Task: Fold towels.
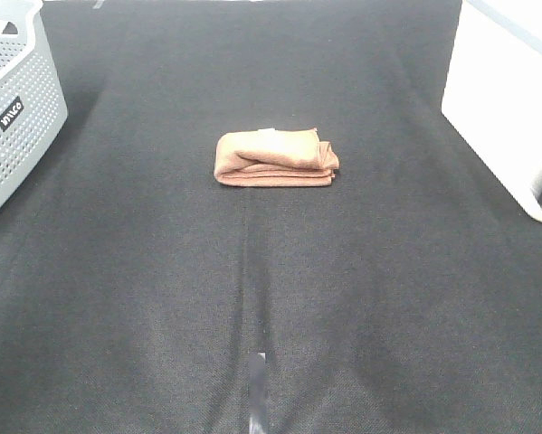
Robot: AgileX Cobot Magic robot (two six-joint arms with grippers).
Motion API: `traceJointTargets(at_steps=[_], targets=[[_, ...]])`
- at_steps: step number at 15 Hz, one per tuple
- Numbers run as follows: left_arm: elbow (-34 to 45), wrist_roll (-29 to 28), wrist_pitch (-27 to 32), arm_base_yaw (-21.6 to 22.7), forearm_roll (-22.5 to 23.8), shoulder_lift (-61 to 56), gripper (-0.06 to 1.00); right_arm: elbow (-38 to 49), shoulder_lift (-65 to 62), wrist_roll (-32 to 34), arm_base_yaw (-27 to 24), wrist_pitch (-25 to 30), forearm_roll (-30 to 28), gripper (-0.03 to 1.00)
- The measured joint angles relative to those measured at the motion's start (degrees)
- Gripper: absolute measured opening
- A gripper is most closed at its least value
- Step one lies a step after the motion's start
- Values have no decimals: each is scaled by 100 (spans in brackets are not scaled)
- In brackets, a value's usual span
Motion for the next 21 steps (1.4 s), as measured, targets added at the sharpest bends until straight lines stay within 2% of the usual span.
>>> traceJointTargets(at_steps=[4,8,12,21], targets=[[1541,269,-143,0,11,-2303,76,1770,-2212,0,0,-183,-195,79],[2452,413,-143,0,23,-3902,76,2487,-4206,0,0,-264,-567,79],[2767,705,-590,0,0,-4246,76,2590,-5225,0,0,-447,-573,79],[2813,745,-682,0,-23,-4246,76,2590,-5323,0,0,-453,-573,79]])
